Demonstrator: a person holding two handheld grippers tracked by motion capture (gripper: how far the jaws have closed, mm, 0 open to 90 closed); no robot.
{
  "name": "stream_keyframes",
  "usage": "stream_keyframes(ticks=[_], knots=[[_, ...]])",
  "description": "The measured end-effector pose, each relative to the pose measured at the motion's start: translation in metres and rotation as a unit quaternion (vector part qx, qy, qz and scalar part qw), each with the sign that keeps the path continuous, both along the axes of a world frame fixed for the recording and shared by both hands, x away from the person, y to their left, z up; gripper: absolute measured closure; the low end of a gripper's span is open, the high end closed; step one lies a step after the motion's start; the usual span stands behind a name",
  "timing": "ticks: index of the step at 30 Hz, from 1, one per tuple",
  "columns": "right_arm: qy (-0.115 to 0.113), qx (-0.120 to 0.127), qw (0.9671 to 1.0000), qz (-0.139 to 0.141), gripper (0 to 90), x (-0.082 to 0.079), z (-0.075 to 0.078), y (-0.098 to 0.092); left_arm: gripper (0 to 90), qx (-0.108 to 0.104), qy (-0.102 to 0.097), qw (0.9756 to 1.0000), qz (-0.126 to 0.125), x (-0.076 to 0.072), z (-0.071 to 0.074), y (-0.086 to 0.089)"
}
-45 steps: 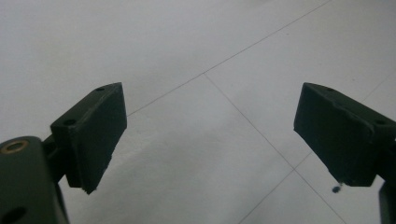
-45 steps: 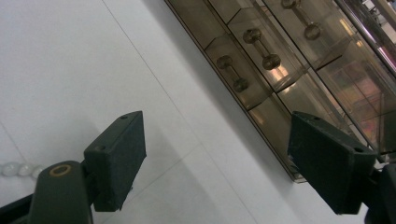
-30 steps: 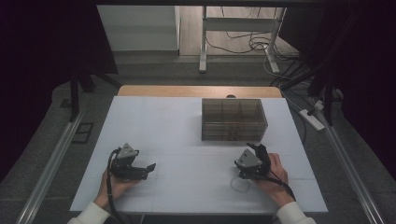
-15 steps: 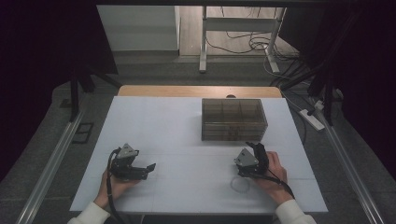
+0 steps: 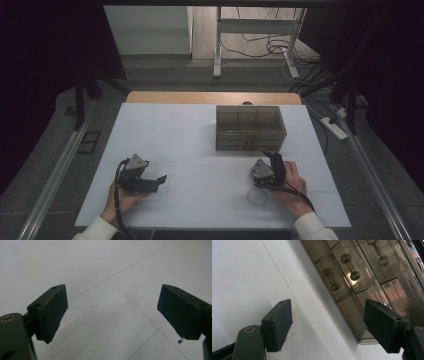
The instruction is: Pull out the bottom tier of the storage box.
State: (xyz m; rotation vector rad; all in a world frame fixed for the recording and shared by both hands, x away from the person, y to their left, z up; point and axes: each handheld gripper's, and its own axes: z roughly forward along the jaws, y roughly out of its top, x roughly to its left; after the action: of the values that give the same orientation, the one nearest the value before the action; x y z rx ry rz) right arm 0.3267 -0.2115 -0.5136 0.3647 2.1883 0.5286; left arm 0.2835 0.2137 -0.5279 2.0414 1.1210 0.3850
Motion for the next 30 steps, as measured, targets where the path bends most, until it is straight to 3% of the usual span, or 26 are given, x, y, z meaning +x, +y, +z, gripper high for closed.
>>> stream_keyframes(ticks=[16, 30], knots=[[-0.019, -0.033, 0.9993, 0.001, 24.0, 0.0052, -0.0052, 0.0057, 10.6, 0.001, 0.000, 1.0000, 0.000, -0.0001, -0.0002, -0.0003], [-0.029, -0.039, 0.9988, 0.003, 25.3, 0.0093, -0.0078, 0.0094, 10.8, 0.002, 0.001, 1.0000, 0.000, 0.0000, -0.0005, -0.0004]])
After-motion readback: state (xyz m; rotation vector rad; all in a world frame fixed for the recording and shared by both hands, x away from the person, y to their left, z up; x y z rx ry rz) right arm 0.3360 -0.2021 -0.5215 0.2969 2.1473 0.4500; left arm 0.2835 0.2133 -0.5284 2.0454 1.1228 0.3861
